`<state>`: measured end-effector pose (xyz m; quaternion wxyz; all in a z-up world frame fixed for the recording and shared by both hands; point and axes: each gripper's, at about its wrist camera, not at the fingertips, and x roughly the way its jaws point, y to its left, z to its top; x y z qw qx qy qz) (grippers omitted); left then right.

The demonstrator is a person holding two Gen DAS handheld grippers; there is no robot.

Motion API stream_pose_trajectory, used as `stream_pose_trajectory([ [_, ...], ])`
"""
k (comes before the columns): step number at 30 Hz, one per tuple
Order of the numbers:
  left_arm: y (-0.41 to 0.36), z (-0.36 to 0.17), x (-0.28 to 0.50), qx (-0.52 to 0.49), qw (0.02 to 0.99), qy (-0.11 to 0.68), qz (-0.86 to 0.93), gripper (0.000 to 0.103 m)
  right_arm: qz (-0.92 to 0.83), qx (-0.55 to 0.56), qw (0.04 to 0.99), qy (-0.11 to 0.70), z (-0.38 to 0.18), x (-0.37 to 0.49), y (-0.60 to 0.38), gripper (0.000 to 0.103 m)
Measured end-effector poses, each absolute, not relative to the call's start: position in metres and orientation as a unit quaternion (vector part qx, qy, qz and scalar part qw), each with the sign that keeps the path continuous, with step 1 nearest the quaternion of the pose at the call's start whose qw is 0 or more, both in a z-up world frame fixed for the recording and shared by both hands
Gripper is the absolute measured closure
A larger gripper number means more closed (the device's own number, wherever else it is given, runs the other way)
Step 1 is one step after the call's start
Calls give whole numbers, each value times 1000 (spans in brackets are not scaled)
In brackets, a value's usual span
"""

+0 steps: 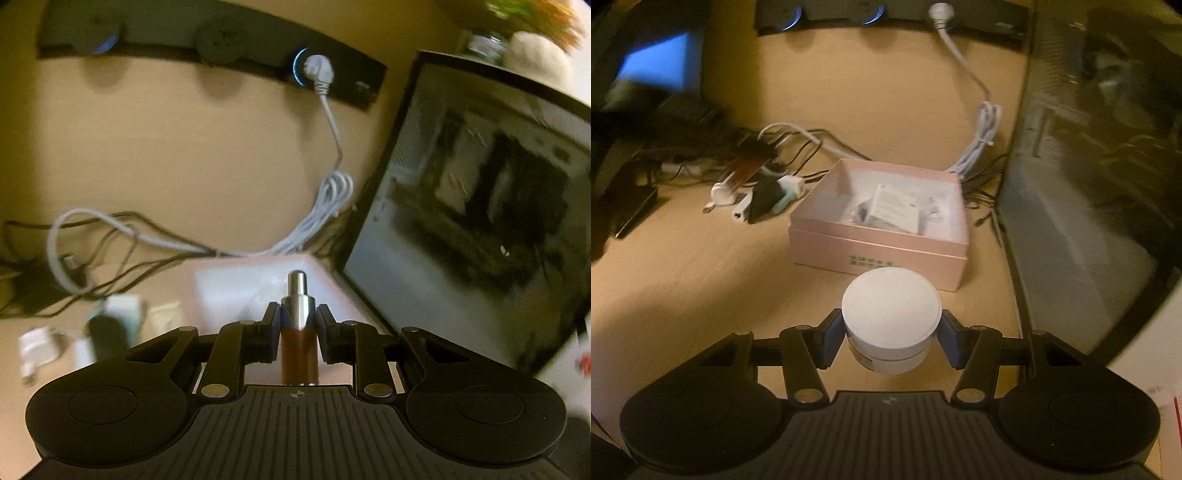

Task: Organize rigid objects
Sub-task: 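Carry the white jar into the pink box and open the right gripper, then lower the red tube into the pink box and open the left gripper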

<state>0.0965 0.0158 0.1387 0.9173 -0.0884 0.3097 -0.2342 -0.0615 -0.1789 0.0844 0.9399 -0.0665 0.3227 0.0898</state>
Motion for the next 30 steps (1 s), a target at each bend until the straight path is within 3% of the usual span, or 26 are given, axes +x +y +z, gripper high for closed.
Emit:
stream_pose_trajectory([
  [6, 26, 120, 127, -155, 916, 326, -177, 79, 72, -61, 944, 316, 86, -64, -187, 49],
  [17, 76, 50, 33, -192, 875, 421, -145, 79, 117, -25, 945, 306, 115, 44, -179, 49],
  [22, 86, 35, -5, -189, 867, 440, -139, 79, 122, -32, 917, 379, 83, 123, -165, 49],
  [30, 125, 28, -21, -200, 869, 449, -65, 79, 134, -33, 881, 453, 34, 163, -146, 49],
])
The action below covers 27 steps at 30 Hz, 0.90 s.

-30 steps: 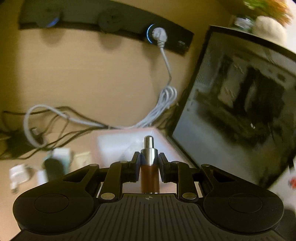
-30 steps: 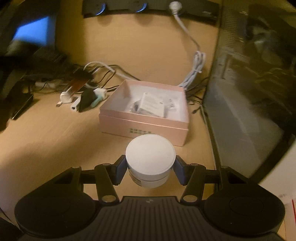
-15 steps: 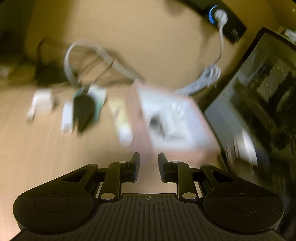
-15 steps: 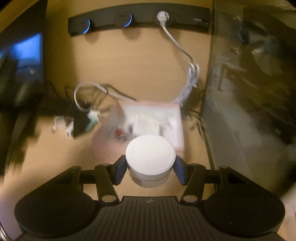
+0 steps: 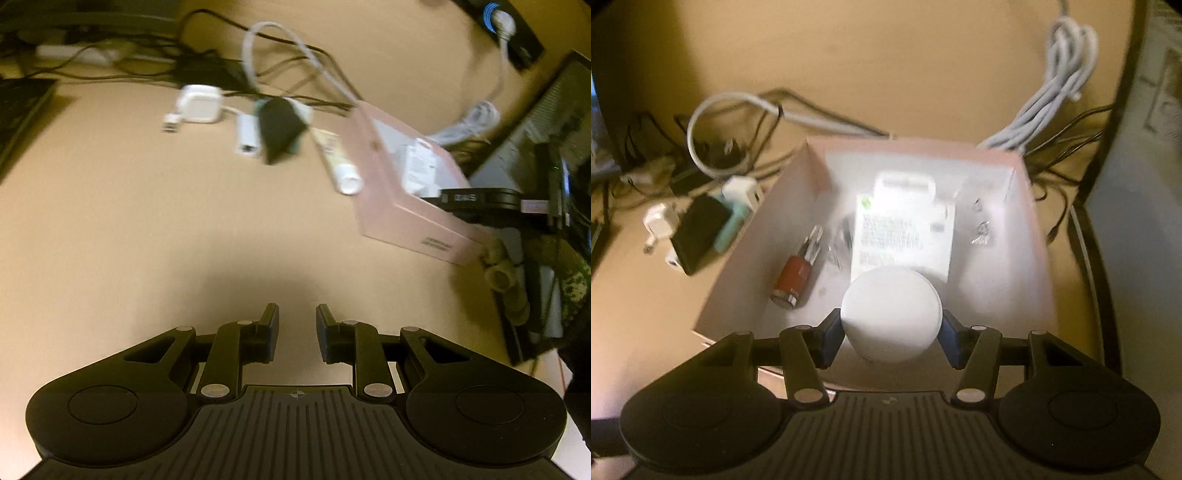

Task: Organize rigid objects
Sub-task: 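Lower the red tube into the pink box and open the left gripper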

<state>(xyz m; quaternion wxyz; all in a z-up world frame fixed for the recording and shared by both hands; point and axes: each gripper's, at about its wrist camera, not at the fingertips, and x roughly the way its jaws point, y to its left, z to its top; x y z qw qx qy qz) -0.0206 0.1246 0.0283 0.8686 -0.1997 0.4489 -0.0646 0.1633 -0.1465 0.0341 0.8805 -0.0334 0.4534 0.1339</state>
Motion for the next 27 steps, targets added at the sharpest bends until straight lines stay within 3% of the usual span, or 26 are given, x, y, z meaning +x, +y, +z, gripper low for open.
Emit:
stream_pose_trajectory([
  [4, 136, 27, -18, -206, 867, 452, -45, 79, 117, -55, 884, 449, 30, 168, -142, 49],
  [8, 137, 25, -14, -206, 867, 451, -49, 79, 142, -10, 886, 442, 35, 155, -155, 48],
  [10, 134, 24, -9, -202, 867, 453, -56, 79, 148, -12, 899, 412, 44, 136, -160, 35],
  [12, 131, 23, -4, -197, 867, 453, -63, 79, 143, -21, 913, 382, 52, 116, -165, 31],
  [16, 136, 30, 16, -180, 879, 437, -66, 79, 126, -27, 930, 344, 68, 81, -175, 29],
  [23, 172, 70, 95, -63, 943, 327, -17, 79, 130, -55, 934, 329, 73, 34, -170, 29],
  [27, 182, 65, 139, -23, 942, 336, -11, 79, 150, -80, 930, 327, 70, 14, -154, 29],
])
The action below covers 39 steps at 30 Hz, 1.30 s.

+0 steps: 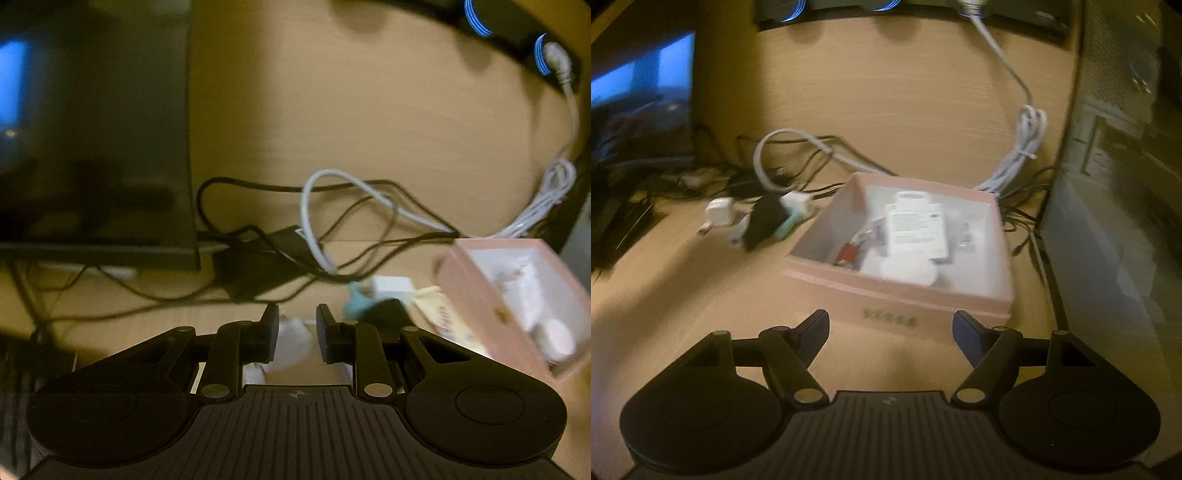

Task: Organize rigid objects
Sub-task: 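Lower the red tube into the pink box and open the left gripper, then grasp the white USB adapter with the right gripper while the left gripper grasps the white charger cube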

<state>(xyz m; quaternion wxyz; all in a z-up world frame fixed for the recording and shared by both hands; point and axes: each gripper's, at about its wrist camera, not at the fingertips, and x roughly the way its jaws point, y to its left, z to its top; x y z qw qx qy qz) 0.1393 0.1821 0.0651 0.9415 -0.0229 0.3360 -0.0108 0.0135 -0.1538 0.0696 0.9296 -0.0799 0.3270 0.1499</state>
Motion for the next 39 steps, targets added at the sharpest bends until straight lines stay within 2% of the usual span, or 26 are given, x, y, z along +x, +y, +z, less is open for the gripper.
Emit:
stream_pose_trajectory([
  [4, 187, 45, 165, -9, 930, 367, -1, 79, 157, -88, 923, 339, 61, 5, -143, 29],
  [10, 181, 29, 170, 14, 931, 365, -18, 70, 153, -90, 919, 351, 54, 0, -140, 29],
  [12, 182, 24, 173, 19, 926, 377, -12, 59, 151, -92, 918, 355, 51, -1, -139, 29],
  [14, 188, 21, 173, 7, 922, 387, -8, 56, 150, -93, 916, 360, 49, -1, -139, 29],
  [22, 192, 23, 147, 0, 925, 379, -4, 59, 165, -100, 913, 359, 47, -3, -126, 29],
  [27, 182, 27, 114, -12, 927, 376, -19, 68, 174, -111, 913, 352, 48, -7, -119, 29],
  [39, 154, 28, 31, -82, 915, 391, -62, 68, 198, -106, 910, 350, 43, -11, -108, 29],
])
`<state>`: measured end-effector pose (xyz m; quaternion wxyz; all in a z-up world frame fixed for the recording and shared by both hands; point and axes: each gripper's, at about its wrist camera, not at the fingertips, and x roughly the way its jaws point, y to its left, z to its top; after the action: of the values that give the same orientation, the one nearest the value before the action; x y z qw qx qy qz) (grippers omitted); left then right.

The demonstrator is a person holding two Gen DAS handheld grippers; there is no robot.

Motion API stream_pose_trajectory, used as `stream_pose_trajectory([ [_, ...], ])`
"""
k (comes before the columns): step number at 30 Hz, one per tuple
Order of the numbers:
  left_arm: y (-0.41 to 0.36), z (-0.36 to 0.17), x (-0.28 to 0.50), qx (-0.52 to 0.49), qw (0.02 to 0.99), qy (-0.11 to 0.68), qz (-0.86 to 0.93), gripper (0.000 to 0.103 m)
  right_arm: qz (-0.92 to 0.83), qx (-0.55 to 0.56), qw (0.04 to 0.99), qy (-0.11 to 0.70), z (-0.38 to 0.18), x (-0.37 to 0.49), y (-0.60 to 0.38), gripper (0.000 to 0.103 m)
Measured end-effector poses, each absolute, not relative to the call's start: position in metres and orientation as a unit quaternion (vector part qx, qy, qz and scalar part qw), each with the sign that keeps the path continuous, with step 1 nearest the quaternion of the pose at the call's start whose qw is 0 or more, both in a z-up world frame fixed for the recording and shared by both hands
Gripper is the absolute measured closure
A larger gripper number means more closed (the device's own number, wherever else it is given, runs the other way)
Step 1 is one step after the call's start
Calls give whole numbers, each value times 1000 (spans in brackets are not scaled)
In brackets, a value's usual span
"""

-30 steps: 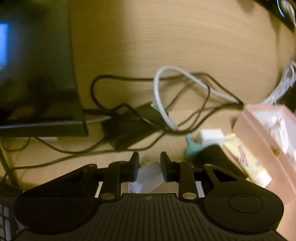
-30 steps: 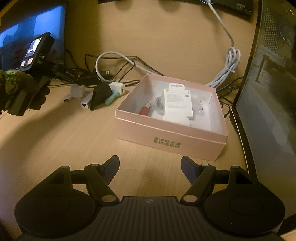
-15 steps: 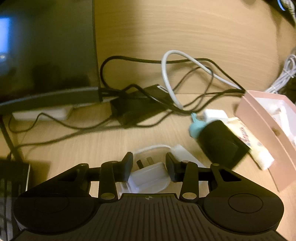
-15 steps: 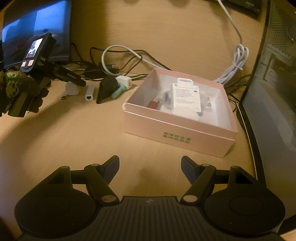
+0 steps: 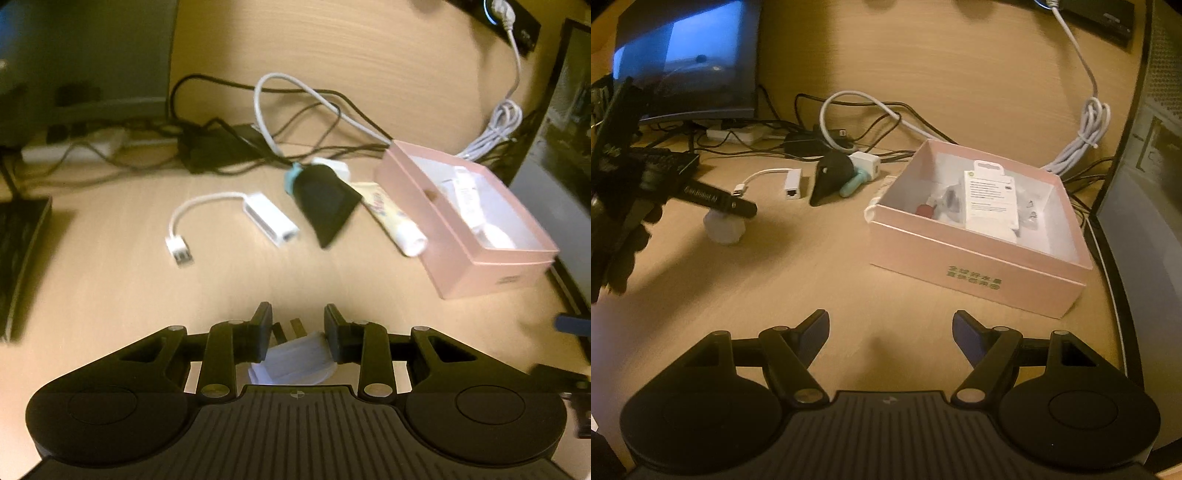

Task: Organize rigid objects
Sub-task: 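Grasp the white USB adapter with the right gripper while the left gripper grasps the white charger cube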

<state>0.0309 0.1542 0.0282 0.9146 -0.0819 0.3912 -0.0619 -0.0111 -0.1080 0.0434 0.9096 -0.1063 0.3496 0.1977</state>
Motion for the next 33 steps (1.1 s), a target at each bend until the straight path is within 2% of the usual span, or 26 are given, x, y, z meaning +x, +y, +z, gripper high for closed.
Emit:
stream_pose_trajectory([
  [7, 148, 23, 11, -105, 909, 400, -56, 66, 204, -103, 911, 342, 43, -12, -99, 29],
  [12, 168, 44, -8, -157, 919, 360, -26, 66, 219, -125, 913, 320, 59, 3, -83, 29],
  [18, 193, 62, -39, -181, 925, 334, 2, 66, 275, -87, 894, 343, 88, 65, -38, 29],
  [24, 205, 60, -68, -182, 917, 353, 28, 67, 291, -101, 876, 371, 73, 142, 42, 29],
  [26, 209, 57, -73, -186, 912, 363, 41, 67, 308, -120, 867, 372, 61, 155, 68, 34],
  [28, 212, 55, -76, -189, 907, 373, 50, 67, 303, -141, 861, 383, 45, 168, 93, 53],
  [33, 214, 55, -78, -184, 906, 376, 54, 67, 276, -155, 854, 412, 16, 187, 115, 57],
])
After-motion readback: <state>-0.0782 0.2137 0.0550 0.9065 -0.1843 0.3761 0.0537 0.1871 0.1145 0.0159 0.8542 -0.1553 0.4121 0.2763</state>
